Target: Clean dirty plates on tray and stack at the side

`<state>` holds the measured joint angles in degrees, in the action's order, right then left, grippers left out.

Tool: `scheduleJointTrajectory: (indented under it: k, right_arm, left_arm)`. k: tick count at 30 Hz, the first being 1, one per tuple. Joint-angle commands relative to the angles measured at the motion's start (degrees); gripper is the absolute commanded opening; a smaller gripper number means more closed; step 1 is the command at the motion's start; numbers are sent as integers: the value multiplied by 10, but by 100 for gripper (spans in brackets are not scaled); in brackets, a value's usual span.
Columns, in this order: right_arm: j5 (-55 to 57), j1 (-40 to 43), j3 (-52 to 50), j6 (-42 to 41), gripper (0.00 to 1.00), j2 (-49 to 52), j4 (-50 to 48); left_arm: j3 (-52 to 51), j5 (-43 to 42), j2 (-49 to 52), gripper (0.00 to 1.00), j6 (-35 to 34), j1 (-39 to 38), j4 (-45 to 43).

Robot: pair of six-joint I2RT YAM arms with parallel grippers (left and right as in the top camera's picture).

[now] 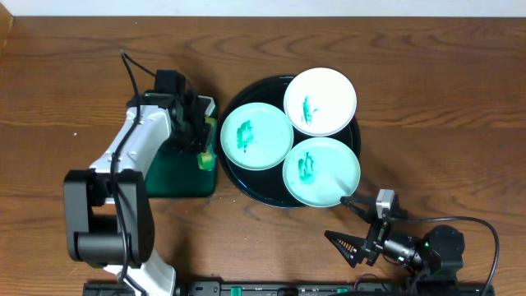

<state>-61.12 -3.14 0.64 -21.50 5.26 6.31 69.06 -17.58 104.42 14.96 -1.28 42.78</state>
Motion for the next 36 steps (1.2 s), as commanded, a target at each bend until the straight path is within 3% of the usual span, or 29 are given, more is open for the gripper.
scheduleJointTrajectory:
  k: [1,14,24,25,26,27,28,31,33,36]
  right_arm:
    - [-9,-3,5,-3,99,1,6]
    - [-9,-3,5,-3,99,1,6]
    - [-9,-3,5,-3,99,1,6]
    - [-9,-3,5,-3,99,1,6]
    - [-9,-3,5,-3,99,1,6]
    - [-9,-3,5,-3,99,1,6]
    - [-9,-3,5,-3,99,1,6]
    - [-9,-3,5,-3,99,1,6]
    - [-9,-3,5,-3,99,1,6]
    - [-9,-3,5,-3,99,1,6]
  left_arm:
    - [-7,23,40,7,-19,27,2]
    - [-7,23,46,7,-42,71,-7]
    - [13,119,45,10,-134,123,-13]
    - [16,119,45,15,-137,129,-12]
    - [18,119,45,25,-138,133,-11]
    - [23,119,43,44,-140,138,-5]
    - [26,119,41,49,-141,139,-4]
    - [37,118,25,50,-142,135,-2]
    - [46,118,5,59,-142,129,0]
    - [55,118,-36,65,-142,117,2]
